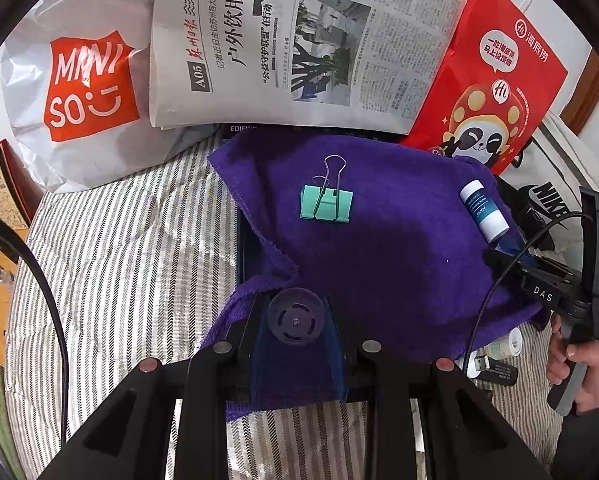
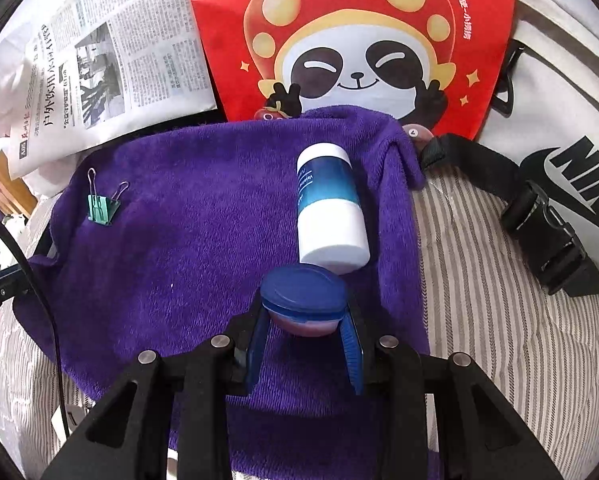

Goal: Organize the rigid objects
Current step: 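Carry the jar onto the towel and open the right gripper while the left carries the cup, then lower the clear cup onto the towel beside the clip and open the left gripper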

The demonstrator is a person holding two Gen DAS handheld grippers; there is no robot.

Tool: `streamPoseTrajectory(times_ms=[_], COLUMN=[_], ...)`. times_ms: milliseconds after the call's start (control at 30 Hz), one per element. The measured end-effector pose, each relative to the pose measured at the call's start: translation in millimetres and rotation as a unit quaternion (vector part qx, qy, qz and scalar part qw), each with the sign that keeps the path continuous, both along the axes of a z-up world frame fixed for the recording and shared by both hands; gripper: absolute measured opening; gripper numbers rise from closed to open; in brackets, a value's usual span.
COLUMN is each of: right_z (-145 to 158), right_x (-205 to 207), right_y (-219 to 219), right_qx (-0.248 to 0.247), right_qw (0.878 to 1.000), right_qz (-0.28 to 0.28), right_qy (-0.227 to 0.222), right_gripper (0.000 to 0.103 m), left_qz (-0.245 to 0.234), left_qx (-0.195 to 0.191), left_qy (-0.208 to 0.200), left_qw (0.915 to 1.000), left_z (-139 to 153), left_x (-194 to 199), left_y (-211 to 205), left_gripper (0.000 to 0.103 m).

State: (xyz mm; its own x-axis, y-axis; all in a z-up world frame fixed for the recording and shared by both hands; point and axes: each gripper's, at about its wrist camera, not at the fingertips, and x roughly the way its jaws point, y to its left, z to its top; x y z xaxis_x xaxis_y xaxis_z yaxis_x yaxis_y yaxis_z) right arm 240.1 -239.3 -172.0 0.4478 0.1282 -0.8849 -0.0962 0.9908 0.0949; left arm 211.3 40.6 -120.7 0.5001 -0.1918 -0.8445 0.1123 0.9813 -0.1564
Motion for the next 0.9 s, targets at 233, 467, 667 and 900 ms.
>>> streamPoseTrajectory(times_ms=[233, 467, 667, 900], right_z=[-3, 0, 12, 30], right_x=[-1, -9, -20, -44], right_y=[5, 12, 1, -11], right_qx=[-0.015, -0.016, 0.009, 0.024], right_qw=[1.0, 0.999, 0.999, 1.0], right_qz=[0.023, 0.039, 0.031, 0.015], right_qy=[-0.009, 0.002, 0.007, -0.001], right_gripper=[0.036, 0.05, 0.056, 0.064], left_qz=[-0.004, -0.015, -0.019, -0.017], left_qx=[0.001, -0.009, -0.025, -0.021], left_qy=[0.01, 0.004, -0.004, -0.01], left_qw=[0.9999, 0.9998, 0.9995, 0.9996], left_z=[-8, -6, -5, -13], left_x=[2, 8, 20, 47], left_y=[-4, -9, -12, -25], left_gripper=[0.026, 0.026, 0.026, 0.026])
